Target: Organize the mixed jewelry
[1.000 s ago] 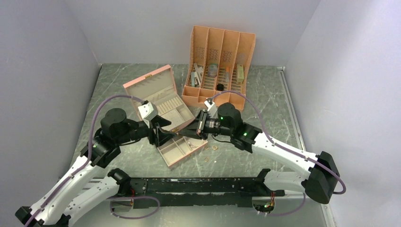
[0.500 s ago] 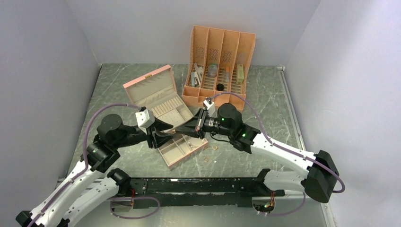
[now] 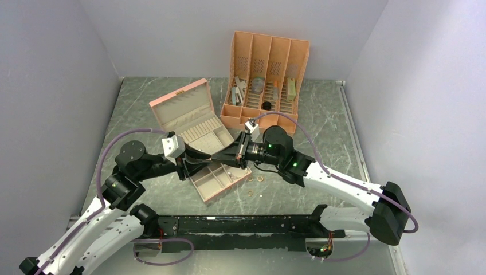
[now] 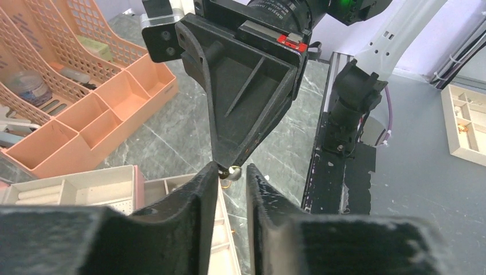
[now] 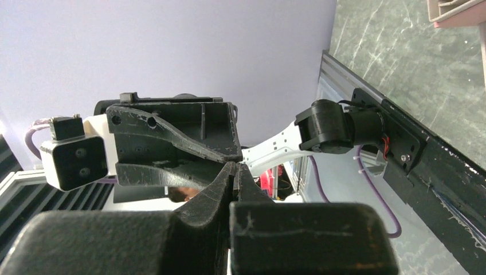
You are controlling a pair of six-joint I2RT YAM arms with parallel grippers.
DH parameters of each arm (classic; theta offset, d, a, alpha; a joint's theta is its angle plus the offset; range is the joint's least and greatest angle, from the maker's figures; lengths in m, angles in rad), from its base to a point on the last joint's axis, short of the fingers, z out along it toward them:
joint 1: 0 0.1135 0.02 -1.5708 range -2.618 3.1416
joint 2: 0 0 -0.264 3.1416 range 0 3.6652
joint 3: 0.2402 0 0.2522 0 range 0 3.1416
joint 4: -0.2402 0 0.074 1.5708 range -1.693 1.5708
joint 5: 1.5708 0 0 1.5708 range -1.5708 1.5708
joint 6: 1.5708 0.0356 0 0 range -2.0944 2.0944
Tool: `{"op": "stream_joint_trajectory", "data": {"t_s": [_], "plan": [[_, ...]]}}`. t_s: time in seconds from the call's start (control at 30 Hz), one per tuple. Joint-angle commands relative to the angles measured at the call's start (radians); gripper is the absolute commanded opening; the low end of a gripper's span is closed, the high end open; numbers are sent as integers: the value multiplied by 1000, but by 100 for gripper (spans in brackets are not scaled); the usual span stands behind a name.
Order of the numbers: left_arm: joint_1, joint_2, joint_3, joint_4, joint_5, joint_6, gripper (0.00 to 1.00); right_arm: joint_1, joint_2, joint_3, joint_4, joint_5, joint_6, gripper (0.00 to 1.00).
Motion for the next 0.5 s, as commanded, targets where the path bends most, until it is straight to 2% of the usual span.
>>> {"op": "stream_joint_trajectory", "data": {"t_s": [0.0,0.27,0.47], "plan": [[-5,-3,-6,53,50,22,25,6,-14,-13,32,5,11,0],[-5,4,-7,51,73,23,5,14,-6,-19,49,2,15,0],[-5,2,-10,53,82,24,5,17,-4,-21,55,2,14,0]]}}
